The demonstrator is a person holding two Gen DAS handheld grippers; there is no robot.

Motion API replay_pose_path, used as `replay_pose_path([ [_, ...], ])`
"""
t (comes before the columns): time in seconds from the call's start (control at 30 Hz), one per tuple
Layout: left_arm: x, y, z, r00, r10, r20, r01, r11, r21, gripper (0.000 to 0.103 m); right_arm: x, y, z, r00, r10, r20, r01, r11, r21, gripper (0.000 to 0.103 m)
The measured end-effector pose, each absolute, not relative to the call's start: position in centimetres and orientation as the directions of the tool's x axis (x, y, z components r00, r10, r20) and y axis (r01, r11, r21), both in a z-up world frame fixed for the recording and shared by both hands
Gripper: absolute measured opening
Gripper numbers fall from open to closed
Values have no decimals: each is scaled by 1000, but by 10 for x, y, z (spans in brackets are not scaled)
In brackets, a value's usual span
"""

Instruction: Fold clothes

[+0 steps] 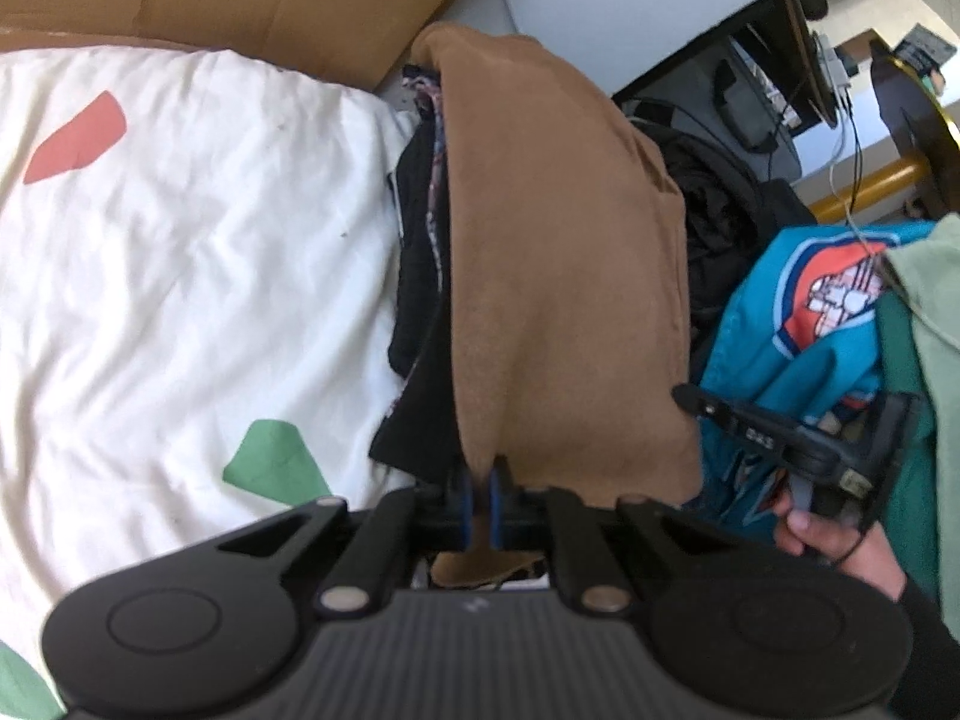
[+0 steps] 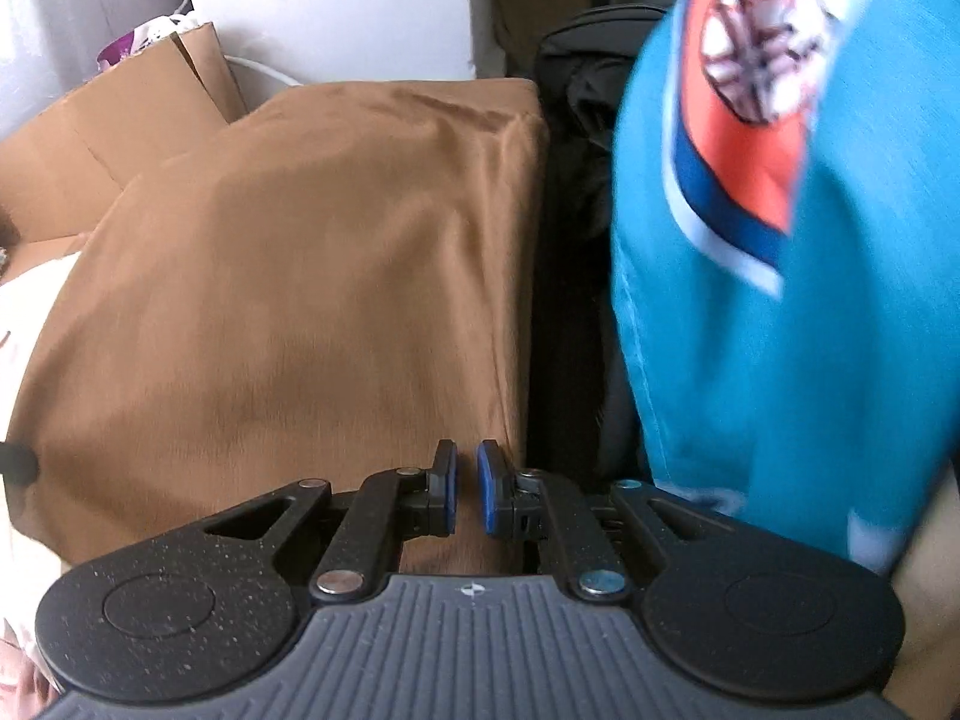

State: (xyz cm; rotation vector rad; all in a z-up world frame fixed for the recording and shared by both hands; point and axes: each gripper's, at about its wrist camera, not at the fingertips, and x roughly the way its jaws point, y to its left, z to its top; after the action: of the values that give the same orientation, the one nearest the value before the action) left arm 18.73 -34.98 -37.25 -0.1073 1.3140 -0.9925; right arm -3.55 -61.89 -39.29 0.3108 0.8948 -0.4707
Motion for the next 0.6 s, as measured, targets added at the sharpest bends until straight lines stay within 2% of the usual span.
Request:
replay_pose_path([
  [0.13,186,-348,-377,-72,-648,-758,540,614,-576,9,-50,-607,-395,511,-271,-816,514,857,38,14],
  [0.27,184,-349,-379,-66,-617,-784,549,634,-545,19,-65,-603,-393,491,-280,-825,540,841,36,15],
  [0.33,182,-347,-382,-73,-603,-795,545,644,-538,20,-71,-604,-388,498,-281,-821,565,823,61,16],
  [0.37,181,-346,-383,-74,-604,-794,541,644,-540,20,-73,-604,-384,508,-279,-815,575,815,79,18],
  [0.43,179,-346,-385,-70,-605,-793,536,648,-541,20,-76,-600,-378,516,-302,-802,588,806,74,36],
  [0.5,178,-346,-387,-69,-604,-794,530,652,-543,17,-74,-599,-375,524,-320,-790,598,798,73,38],
  [0.53,178,-346,-387,-67,-605,-793,526,654,-543,11,-73,-598,-375,527,-316,-789,602,794,83,38],
  [0.6,178,-344,-388,-56,-596,-801,527,664,-530,4,-71,-597,-378,527,-311,-791,606,790,93,38],
])
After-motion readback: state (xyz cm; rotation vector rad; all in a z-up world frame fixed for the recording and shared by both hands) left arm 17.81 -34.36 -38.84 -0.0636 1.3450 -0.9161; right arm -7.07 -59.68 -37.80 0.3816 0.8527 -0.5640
